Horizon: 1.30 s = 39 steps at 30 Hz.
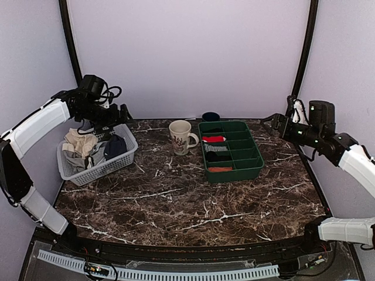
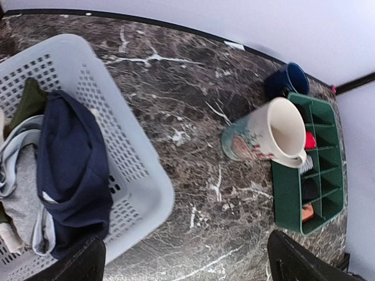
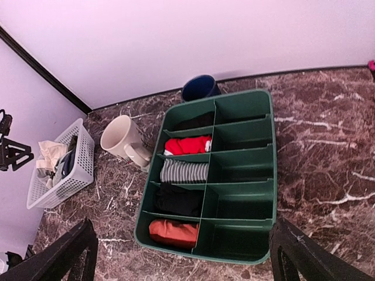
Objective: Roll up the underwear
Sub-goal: Pick up the underwear from the bin.
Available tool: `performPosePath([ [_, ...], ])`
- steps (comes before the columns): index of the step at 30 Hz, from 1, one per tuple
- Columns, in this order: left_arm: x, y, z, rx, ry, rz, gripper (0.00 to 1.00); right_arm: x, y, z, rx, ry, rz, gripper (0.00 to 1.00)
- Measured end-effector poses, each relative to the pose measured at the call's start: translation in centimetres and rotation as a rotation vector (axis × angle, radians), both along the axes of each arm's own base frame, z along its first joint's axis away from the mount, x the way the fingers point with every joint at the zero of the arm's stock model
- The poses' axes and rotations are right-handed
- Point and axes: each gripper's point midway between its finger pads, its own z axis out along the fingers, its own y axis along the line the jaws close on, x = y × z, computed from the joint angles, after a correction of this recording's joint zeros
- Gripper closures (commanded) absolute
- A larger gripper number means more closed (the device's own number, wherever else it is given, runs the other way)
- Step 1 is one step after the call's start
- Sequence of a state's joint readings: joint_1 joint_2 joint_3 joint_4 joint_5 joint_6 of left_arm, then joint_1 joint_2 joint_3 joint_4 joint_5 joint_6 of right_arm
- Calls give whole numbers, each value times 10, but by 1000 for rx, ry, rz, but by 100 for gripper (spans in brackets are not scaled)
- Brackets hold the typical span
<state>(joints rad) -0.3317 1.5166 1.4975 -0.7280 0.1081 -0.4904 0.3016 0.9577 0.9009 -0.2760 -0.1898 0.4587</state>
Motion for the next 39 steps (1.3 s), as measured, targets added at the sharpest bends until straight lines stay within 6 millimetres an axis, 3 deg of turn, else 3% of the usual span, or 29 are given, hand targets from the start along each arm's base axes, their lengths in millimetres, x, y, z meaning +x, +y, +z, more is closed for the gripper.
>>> performPosePath([
  [7,39,80,-10,-32,0,117,2,6,10,-41,37,173,13,0],
  [9,62,92,-27,-12,23,117,2,6,15,-47,52,204,33,0],
  [10,64,96,-28,-11,25,123,2,6,16,-49,59,215,37,0],
  [15,94,115,-77,18,111,128,8,1,16,-59,102,234,25,0],
  [19,115,119,-108,25,152,108,15,-7,18,-54,120,201,52,0],
  [25,125,116,-137,9,190,79,28,-5,29,-54,112,210,121,0],
  [28,127,114,-148,-5,205,69,40,-3,31,-58,107,221,136,0],
  [31,129,111,-156,-18,213,60,58,-3,33,-58,111,226,144,0],
  [39,132,106,-156,-45,201,44,96,-1,35,-62,111,238,150,0],
])
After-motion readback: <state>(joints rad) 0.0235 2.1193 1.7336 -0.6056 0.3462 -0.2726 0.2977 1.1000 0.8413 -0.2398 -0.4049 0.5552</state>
